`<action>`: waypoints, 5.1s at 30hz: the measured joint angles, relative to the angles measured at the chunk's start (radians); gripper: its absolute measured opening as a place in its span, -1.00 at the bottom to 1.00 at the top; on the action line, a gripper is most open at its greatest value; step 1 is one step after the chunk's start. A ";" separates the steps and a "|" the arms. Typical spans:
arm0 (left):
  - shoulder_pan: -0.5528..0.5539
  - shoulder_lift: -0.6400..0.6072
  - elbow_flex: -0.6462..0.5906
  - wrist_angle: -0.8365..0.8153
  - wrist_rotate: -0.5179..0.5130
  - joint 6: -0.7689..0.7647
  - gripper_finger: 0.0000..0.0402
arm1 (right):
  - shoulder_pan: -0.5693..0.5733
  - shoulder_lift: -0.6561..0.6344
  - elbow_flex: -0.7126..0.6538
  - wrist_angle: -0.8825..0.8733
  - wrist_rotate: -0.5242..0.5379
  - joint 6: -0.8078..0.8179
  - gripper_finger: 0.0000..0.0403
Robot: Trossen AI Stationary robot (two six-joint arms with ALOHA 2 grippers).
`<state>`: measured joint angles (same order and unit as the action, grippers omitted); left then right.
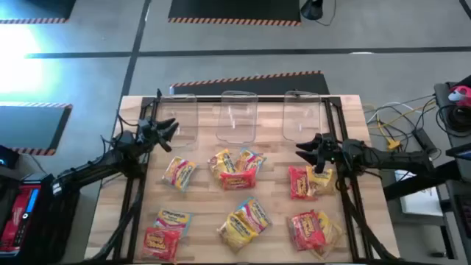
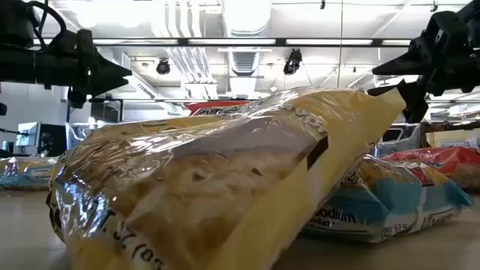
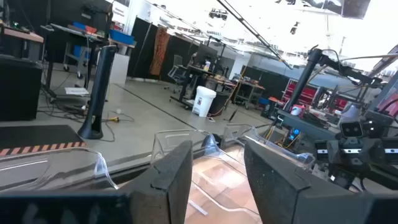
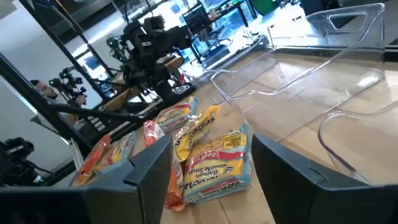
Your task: Sort Maruchan noodles
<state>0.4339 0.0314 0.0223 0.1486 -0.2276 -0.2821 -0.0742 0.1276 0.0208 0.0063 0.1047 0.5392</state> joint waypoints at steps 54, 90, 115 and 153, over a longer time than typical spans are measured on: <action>0.000 0.000 0.000 0.000 0.000 0.000 -0.35 | 0.000 0.000 0.000 0.000 0.000 0.000 0.03; 0.000 0.000 0.000 0.000 0.000 0.000 -0.35 | 0.000 0.000 0.000 0.000 0.000 0.000 0.03; 0.000 0.000 0.000 0.000 0.000 0.000 -0.35 | 0.000 0.000 0.000 0.000 0.000 0.000 0.03; 0.000 0.000 0.000 0.001 -0.053 -0.144 -0.35 | 0.000 0.000 0.000 0.000 0.000 0.000 0.03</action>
<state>0.4339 0.0315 0.0223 0.1500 -0.2809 -0.4263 -0.0742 0.1276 0.0204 0.0066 0.1047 0.5392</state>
